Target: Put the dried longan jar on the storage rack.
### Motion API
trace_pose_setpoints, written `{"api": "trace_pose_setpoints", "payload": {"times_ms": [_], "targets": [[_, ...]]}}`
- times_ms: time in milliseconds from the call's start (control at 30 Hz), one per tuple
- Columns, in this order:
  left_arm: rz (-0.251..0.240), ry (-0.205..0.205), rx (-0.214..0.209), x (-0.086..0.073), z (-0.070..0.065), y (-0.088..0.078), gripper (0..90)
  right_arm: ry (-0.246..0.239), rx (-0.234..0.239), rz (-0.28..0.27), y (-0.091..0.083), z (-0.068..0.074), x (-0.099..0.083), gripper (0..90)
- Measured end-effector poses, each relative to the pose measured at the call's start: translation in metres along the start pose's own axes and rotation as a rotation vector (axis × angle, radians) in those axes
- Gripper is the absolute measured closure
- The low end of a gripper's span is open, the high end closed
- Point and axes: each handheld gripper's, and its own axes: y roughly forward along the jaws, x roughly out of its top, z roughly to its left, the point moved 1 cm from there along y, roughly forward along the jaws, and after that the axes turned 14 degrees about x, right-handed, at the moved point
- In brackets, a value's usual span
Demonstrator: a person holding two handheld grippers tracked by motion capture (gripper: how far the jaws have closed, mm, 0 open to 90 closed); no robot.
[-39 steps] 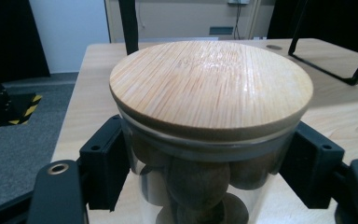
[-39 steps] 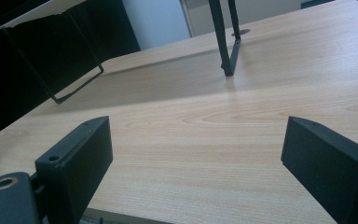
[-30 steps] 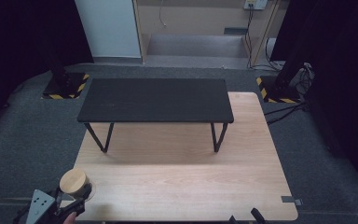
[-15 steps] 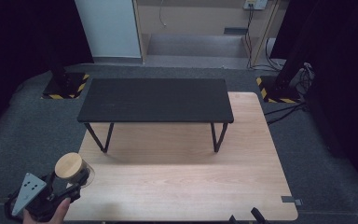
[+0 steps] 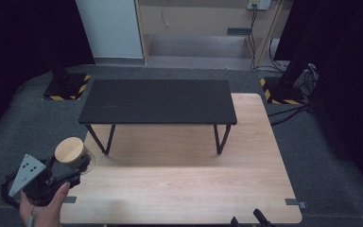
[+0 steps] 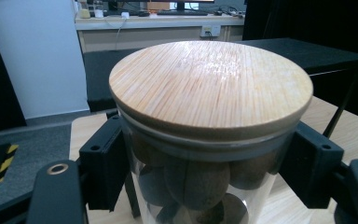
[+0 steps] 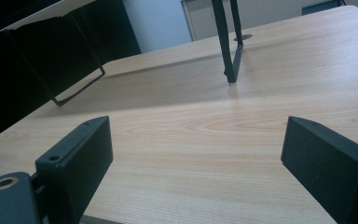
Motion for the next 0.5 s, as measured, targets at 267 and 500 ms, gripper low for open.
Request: {"api": "trace_pose_setpoints", "payload": {"times_ms": [267,500], "targets": [[-0.001,0.008,-0.008,0.012,0.000,0.013,24.7,0.003,-0.001,0.001,0.003,-0.001,0.000,9.2],[-0.003,0.009,-0.024,0.026,0.001,0.028,24.7,0.002,0.001,0.009,0.006,-0.002,0.001,9.2]]}}
